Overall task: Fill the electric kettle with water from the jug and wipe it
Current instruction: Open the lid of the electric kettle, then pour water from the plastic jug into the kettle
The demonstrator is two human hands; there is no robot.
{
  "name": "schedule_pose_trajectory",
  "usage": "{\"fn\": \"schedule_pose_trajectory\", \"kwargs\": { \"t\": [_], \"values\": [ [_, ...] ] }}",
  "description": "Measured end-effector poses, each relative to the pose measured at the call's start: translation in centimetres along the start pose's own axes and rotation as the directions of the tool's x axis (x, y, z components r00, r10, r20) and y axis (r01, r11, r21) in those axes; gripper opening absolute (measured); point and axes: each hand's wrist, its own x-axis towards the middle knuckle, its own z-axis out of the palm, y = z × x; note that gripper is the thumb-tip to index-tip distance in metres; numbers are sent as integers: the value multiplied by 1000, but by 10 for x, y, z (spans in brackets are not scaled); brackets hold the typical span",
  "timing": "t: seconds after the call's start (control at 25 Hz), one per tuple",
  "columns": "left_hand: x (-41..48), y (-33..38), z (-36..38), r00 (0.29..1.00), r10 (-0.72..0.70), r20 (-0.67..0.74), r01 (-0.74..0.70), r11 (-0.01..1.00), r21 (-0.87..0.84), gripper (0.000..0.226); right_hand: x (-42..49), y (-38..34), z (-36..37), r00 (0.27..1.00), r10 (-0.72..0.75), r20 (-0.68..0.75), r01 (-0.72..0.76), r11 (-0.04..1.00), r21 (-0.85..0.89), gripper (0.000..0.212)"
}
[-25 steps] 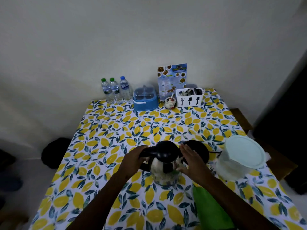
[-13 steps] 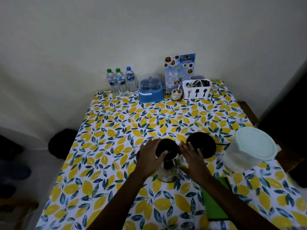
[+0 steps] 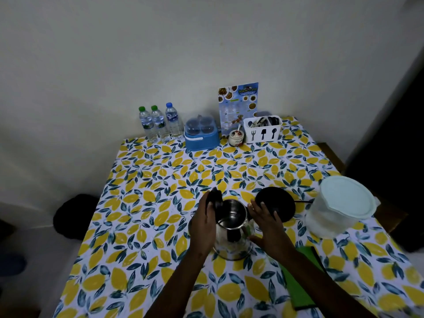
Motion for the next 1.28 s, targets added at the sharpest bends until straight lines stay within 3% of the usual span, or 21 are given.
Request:
{"fn": "schedule_pose_trajectory", "kwargs": {
  "t": [0.08, 0.16, 0.24, 0.32, 0.36, 0.44, 0.52, 0.72, 0.92, 1.08, 1.28],
  "values": [
    [-9, 3, -12, 992, -124, -14, 118, 966, -228, 44, -5, -6, 0, 1000, 3, -1, -3, 1000, -13, 94],
    [-15, 7, -22, 984, -172, -46, 146, 928, -343, 53, -15, -10, 2, 1000, -2, 2, 2, 999, -39, 90],
    [-16, 8, -27, 975, -106, -197, 65, 977, -202, 51, -24, -12, 2, 1000, -5, -9, 4, 999, -51, 87],
    [-13, 3, -30, 938, 95, -334, -73, 994, 80, 45, -33, -13, -2, 999, 2, -33, -2, 1000, -17, 84],
    [-12, 2, -28, 919, 223, -326, -153, 962, 228, 45, -39, -13, -6, 998, 19, -53, -17, 999, 36, 81],
    [-9, 7, -16, 900, 395, -186, -284, 854, 436, 44, -52, -6, -16, 990, 75, -121, -58, 988, 141, 74],
    [-10, 16, 9, 894, 449, 10, -397, 780, 484, 42, -69, 5, -29, 964, 168, -209, -126, 972, 198, 68],
    [-9, 35, 106, 812, 434, 390, -575, 710, 407, 47, -112, 50, -77, 815, 373, -444, -265, 920, 288, 51],
    [-1, 64, 211, 690, 411, 596, -680, 651, 338, 50, -132, 126, -122, 646, 540, -540, -364, 839, 403, 43],
    [6, 86, 273, 602, 311, 736, -732, 583, 352, 67, -105, 194, -143, 554, 703, -445, -389, 692, 609, 51],
    [4, 82, 307, 594, 224, 773, -791, 338, 510, 86, -70, 253, -144, 713, 697, -81, -386, 486, 784, 44]
  ]
}}
